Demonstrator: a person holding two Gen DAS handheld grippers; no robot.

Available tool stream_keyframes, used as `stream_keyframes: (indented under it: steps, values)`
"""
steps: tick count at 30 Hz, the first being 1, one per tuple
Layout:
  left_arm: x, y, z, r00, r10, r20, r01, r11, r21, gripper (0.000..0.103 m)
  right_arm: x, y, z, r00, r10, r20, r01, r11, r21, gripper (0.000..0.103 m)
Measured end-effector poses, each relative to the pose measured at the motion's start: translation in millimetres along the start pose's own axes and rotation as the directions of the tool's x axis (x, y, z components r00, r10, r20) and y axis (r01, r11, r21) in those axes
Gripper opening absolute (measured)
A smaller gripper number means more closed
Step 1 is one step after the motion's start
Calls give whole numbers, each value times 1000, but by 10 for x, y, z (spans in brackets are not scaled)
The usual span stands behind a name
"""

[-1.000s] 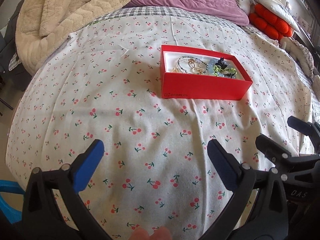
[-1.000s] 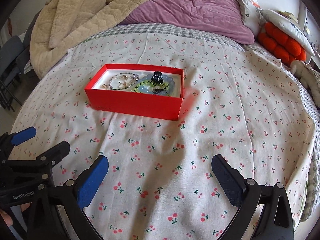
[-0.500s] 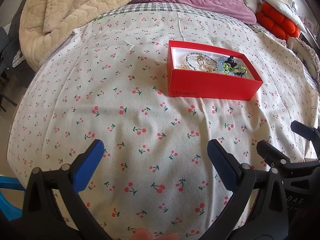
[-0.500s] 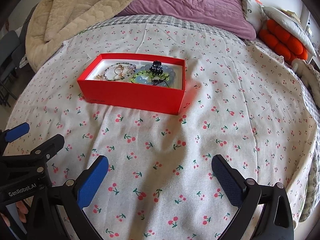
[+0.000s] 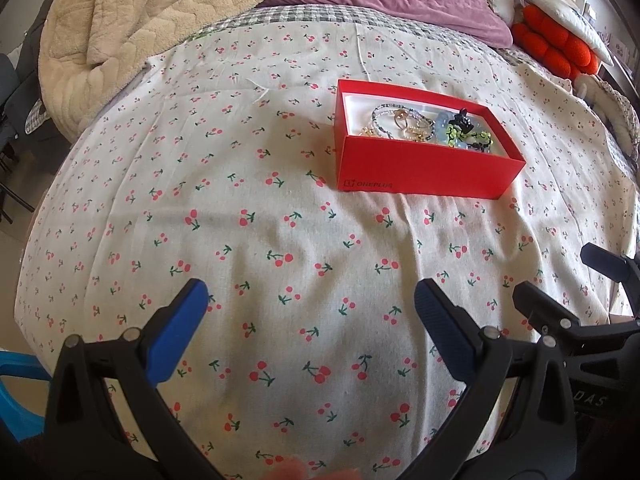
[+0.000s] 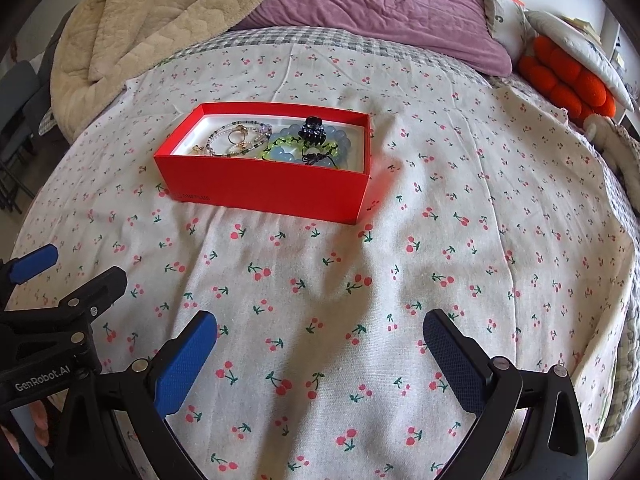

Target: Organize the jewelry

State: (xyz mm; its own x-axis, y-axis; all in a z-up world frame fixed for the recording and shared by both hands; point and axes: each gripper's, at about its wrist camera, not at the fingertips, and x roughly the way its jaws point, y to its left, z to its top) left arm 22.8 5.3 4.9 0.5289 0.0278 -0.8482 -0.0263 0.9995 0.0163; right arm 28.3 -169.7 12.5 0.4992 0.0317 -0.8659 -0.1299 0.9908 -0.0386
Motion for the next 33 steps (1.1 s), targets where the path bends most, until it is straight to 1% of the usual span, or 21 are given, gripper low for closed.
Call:
stream_keyframes:
  steps: [33]
  values:
    - [-9,7,-23,1000,-7,-11,7,1000,1,102,30,-13,-7,1000,-7,-11,7,1000,9,103]
